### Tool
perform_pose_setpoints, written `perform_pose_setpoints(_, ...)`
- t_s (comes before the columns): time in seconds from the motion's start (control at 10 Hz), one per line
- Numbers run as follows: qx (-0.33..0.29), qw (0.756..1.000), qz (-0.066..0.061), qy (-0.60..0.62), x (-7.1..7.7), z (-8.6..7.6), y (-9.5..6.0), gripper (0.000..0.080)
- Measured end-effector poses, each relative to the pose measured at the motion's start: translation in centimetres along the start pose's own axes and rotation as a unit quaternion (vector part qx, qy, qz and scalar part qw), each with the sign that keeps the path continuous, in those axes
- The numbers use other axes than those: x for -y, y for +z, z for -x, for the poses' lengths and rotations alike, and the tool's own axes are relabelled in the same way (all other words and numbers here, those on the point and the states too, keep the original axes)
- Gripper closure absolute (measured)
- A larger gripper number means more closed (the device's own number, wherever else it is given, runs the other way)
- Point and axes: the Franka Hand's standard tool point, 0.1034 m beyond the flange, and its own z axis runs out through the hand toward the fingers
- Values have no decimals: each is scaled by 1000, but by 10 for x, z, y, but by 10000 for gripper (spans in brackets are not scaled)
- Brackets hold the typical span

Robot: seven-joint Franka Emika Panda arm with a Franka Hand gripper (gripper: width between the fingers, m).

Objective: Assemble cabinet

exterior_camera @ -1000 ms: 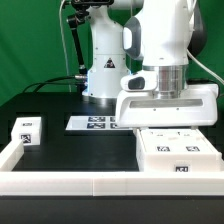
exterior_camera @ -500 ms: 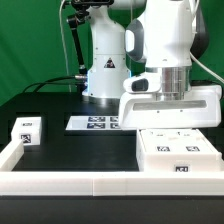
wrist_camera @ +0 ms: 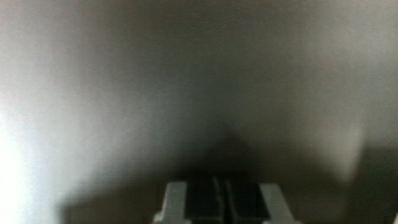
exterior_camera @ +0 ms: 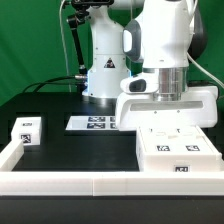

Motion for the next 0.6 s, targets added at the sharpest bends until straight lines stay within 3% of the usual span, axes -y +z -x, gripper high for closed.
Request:
perform_pose_setpoints(0.4, 1, 1000, 1, -6, -1, 0, -1, 797)
perform_pose_setpoints(0.6, 2, 1000, 4, -20, -5, -3, -29, 797)
